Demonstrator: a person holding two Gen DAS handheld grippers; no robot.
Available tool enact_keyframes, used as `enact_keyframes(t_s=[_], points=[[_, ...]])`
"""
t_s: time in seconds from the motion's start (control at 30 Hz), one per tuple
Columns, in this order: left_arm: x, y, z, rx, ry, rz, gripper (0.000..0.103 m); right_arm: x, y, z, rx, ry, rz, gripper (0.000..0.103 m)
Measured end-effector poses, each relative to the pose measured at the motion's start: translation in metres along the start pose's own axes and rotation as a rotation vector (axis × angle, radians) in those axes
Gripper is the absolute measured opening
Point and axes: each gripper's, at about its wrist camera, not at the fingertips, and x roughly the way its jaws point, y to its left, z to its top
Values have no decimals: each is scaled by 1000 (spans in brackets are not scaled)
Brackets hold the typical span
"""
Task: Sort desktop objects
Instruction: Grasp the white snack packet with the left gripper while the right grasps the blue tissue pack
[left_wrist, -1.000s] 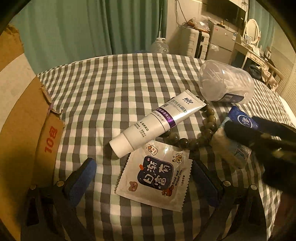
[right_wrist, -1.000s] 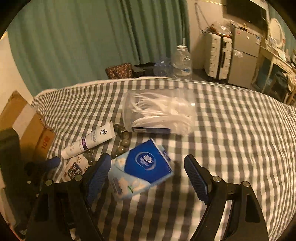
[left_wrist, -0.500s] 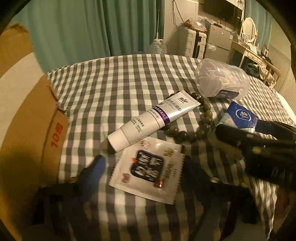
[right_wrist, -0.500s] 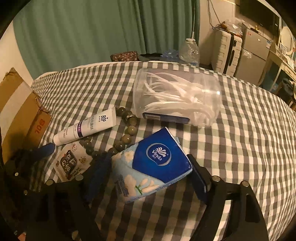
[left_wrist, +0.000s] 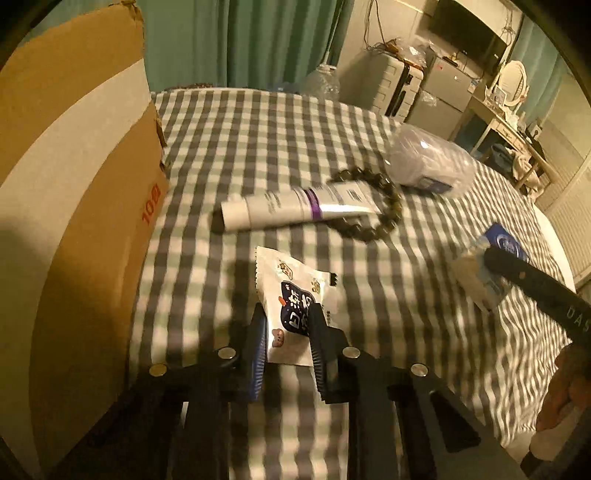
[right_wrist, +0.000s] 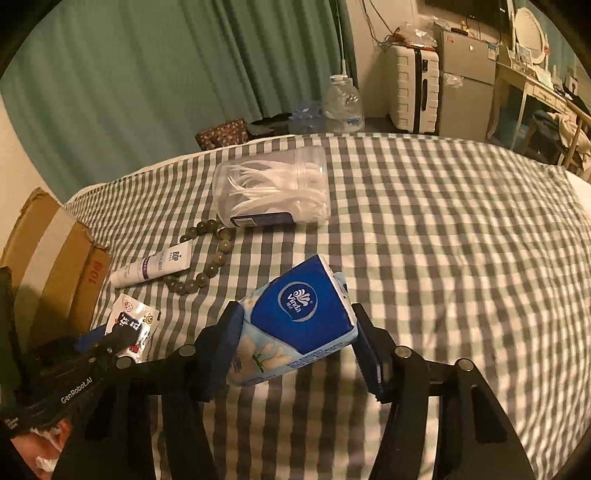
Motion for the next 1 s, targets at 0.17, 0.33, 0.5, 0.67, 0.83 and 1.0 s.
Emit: enact_keyframes(t_s=[0.17,0.33,0.5,0.67,0.83,1.0], points=[[-16,-19,-15,51,-3,0,21,-22,-6,0,24,-35,27,53],[-7,-34,-14,83,35,16,25,-27,-16,-5,75,-24,42,35],[7,-35,-3,39,19,-10,21,-18,-24,-6,89,-13,59,22],[4,-41,0,38,-15,-10,13,-8,-35,-5,132,-1,98,19],[-10,-45,9,61,-48,1,8,-5,-27,-5,106,12,73,75],[-15,-37,15,59,-51,9,8,-1,-14,-10,30,51,69,82]])
